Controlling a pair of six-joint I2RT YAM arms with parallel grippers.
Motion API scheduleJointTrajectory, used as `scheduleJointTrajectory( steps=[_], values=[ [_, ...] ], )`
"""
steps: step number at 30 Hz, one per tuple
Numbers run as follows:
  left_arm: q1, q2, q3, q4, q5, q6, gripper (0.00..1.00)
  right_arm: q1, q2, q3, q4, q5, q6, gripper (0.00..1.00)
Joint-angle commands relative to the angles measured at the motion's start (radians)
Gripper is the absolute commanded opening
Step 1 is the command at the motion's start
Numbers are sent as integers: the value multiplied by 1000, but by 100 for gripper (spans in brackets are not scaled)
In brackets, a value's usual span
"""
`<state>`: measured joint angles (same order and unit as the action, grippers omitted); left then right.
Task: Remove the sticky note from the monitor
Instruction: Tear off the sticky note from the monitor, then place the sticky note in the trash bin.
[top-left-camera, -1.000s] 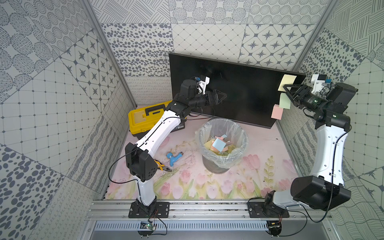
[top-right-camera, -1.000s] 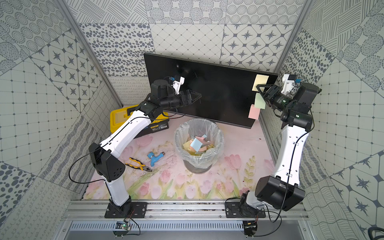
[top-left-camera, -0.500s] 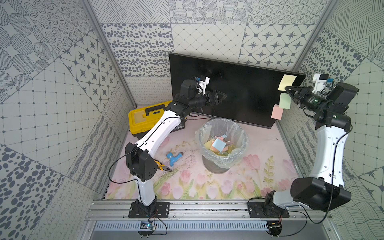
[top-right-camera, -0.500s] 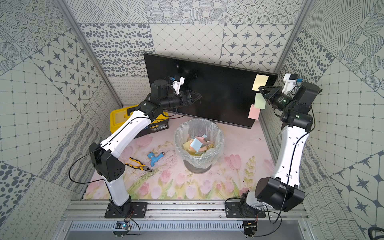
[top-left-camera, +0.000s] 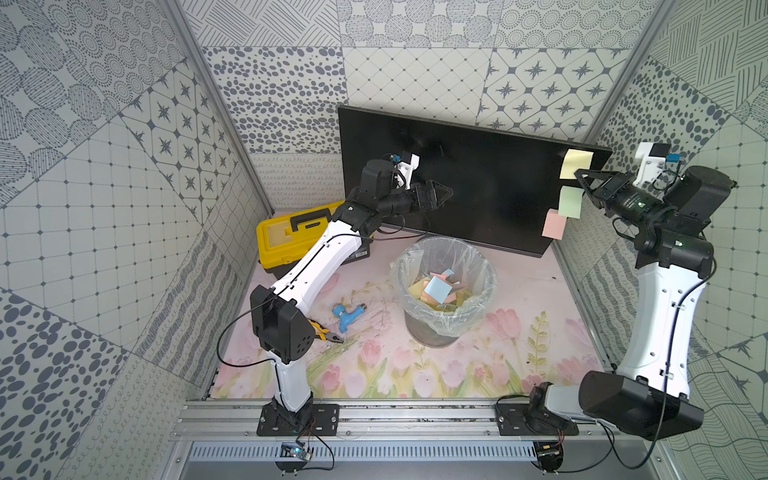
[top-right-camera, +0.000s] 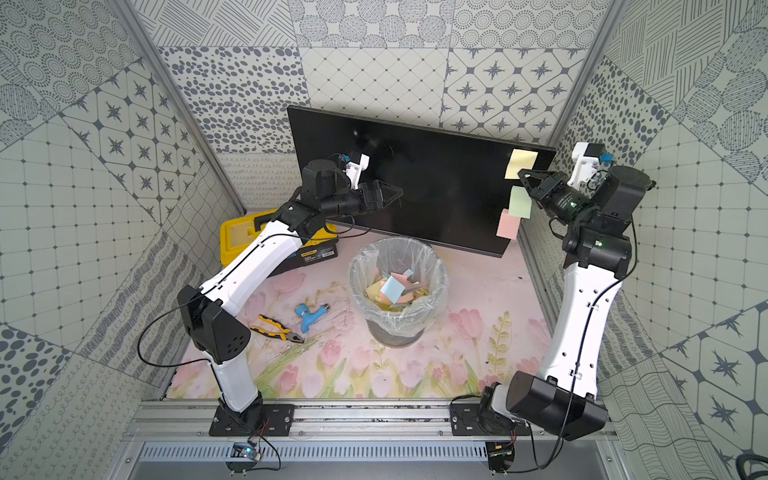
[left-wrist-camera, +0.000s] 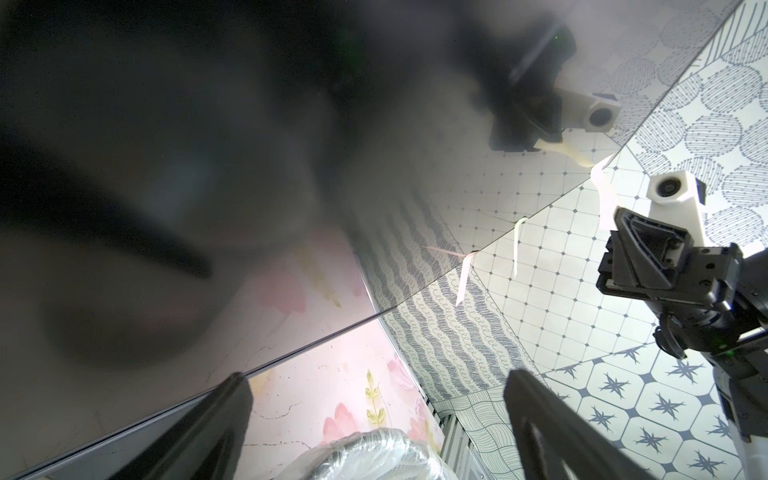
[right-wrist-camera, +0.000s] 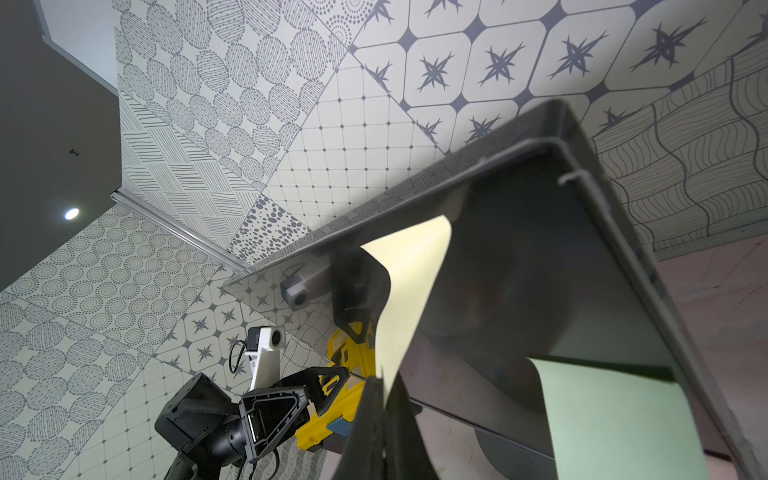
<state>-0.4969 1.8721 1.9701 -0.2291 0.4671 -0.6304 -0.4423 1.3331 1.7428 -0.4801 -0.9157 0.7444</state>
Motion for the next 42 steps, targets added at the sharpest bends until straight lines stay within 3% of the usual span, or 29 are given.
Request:
scheduleJointTrajectory(
  steps=[1, 16, 21, 27, 32, 42],
  values=[
    [-2, -7, 7, 7, 4, 33, 99, 4, -44, 29, 41, -21, 12, 0],
    [-1, -35, -2, -11, 10, 58, 99, 4, -100, 8, 24, -57, -1, 0],
    [-1, -91, -49, -13, -13, 110, 99, 34, -99, 41, -40, -47, -74, 0],
    [-2, -181, -120, -28, -71, 205, 100, 140, -73, 136, -201, 25, -229, 0],
    [6, -274, -222, -46, -196, 288, 99, 262, -40, 239, -365, 152, -385, 0],
    [126, -448, -454, 38, -305, 137, 99, 611, 133, 516, -795, 534, -690, 0]
  ],
)
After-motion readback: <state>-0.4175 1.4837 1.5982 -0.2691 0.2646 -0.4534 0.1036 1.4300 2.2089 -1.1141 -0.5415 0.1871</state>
